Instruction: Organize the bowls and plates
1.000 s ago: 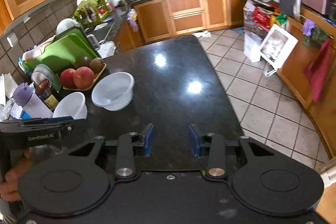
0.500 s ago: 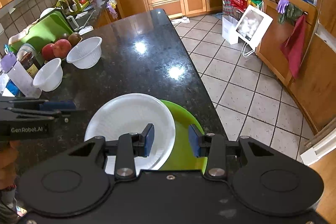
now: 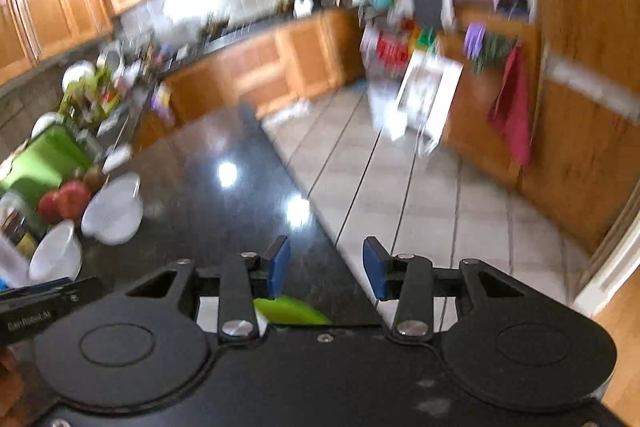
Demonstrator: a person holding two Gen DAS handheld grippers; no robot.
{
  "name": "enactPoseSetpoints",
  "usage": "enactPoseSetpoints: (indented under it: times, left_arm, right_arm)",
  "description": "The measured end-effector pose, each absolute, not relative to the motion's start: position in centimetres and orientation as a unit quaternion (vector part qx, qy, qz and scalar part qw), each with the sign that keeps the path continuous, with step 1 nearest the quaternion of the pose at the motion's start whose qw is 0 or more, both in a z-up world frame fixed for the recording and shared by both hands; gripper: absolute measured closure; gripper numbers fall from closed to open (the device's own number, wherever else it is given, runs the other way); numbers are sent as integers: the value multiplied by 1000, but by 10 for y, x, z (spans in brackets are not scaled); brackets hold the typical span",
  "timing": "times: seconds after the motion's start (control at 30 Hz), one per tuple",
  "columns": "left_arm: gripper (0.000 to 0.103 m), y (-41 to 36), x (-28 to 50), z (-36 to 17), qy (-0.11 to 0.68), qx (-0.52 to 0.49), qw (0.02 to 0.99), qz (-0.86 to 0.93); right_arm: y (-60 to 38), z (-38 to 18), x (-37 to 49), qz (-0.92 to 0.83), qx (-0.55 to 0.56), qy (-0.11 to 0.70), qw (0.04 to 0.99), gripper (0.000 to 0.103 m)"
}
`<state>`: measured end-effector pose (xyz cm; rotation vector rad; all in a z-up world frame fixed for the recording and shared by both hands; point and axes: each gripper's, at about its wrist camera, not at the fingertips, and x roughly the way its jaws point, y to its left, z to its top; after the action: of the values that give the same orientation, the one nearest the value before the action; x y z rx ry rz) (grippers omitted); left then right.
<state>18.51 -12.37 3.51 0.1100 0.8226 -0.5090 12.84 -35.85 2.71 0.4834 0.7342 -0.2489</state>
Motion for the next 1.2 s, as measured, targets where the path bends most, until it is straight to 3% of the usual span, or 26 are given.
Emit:
enactPoseSetpoints:
  times: [0.1, 0.33, 0.5, 0.57, 0.6, 0.63, 0.7, 1.0, 1.2]
  left_arm:
    - [53, -120, 183, 33, 429, 48, 854, -290]
    - [53, -124, 182, 33, 442, 47, 843, -304]
    - [53, -137, 178, 20, 451, 53, 833, -316]
    - [53, -141, 178, 14, 458, 59, 828, -318]
    - [57, -143, 179, 11, 464, 61, 824, -319]
    - [72, -144, 179, 7, 470, 60, 819, -323]
    - [84, -146, 179, 2, 484, 62, 806, -336]
    - [85, -86, 162, 33, 444, 56, 843, -297]
    - [85, -15, 166, 35, 467, 33, 850, -240]
  right_arm:
    - [-353, 22, 125, -60, 231, 396, 887, 60]
    - [-327, 20, 118, -22, 159, 409, 898, 60]
    - [-330, 8, 126, -18, 156, 430, 889, 70]
    - [-330, 6, 129, -18, 158, 435, 886, 81]
    - [-329, 5, 129, -18, 156, 438, 885, 84]
    - [-326, 3, 129, -20, 154, 438, 885, 87]
    - [-321, 8, 130, -21, 149, 435, 888, 89]
    - [-269, 38, 134, 28, 124, 418, 900, 90]
    - [-208, 35, 162, 111, 104, 448, 881, 89]
